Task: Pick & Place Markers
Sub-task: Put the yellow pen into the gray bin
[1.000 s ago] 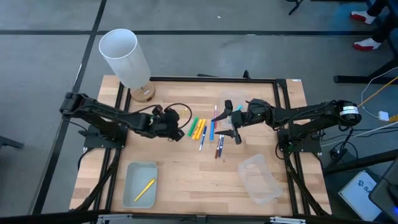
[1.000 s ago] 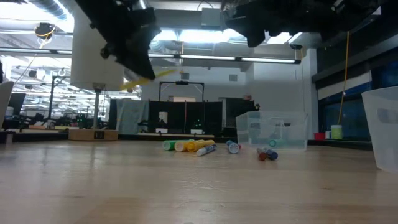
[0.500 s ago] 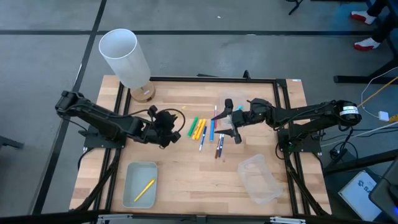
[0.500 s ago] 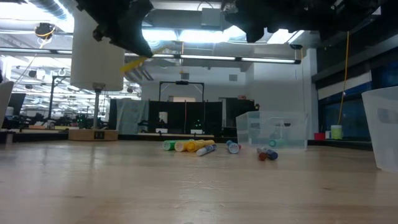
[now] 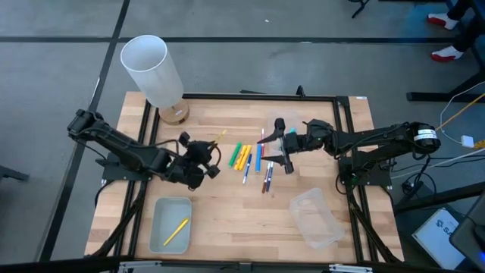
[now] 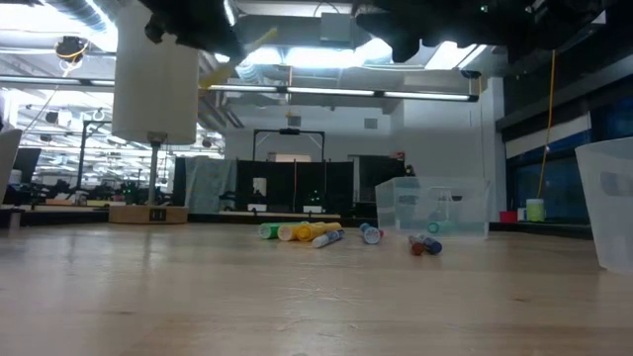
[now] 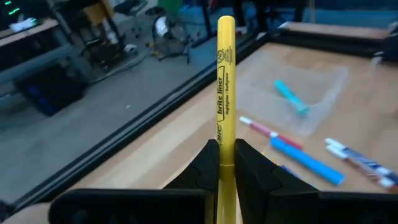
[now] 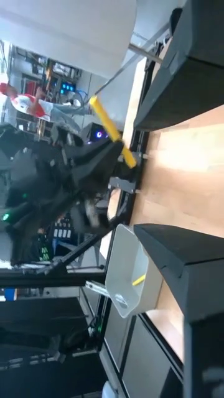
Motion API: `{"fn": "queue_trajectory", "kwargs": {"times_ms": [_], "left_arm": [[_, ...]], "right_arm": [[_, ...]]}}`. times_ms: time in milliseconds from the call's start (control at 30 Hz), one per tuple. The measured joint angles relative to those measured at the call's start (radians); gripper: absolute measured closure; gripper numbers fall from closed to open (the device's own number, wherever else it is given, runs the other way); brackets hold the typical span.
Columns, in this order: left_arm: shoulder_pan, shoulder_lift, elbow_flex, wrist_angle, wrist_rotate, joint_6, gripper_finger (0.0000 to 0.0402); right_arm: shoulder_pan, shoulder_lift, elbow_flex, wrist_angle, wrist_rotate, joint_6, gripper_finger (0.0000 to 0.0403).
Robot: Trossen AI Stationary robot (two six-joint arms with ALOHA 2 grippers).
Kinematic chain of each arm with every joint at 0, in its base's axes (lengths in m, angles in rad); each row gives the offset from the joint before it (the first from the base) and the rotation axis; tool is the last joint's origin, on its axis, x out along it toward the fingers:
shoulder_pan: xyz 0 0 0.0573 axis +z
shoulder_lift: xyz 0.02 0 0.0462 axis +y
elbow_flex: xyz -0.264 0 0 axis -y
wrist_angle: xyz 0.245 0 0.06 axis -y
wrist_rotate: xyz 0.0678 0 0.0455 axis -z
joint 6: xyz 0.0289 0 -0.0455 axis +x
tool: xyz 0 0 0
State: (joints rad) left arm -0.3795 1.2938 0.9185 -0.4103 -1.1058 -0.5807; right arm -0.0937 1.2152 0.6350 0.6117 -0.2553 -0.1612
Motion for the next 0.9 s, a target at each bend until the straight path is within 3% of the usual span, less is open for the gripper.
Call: {"fn": "queue_trajectory", "kwargs": {"times_ms": [133,467,900], "left_arm": [[-0.020,0.000,0.000,0.168,0.039,0.162,0.0378],[-0.016,-0.015,0.001,0.504,0.265,0.462,0.0378],[0.019,-0.002,0.001,0.595,0.435,0.502,0.0378]], "right_arm": [[0.000,0.000,0.000,0.003,0.001,0.001,0.0147],[0.000,0.000,0.000,0.041,0.001,0.004,0.0147],[0.029,0.064,0.009,0.188,-0.019,0.049,0.0147]]}}
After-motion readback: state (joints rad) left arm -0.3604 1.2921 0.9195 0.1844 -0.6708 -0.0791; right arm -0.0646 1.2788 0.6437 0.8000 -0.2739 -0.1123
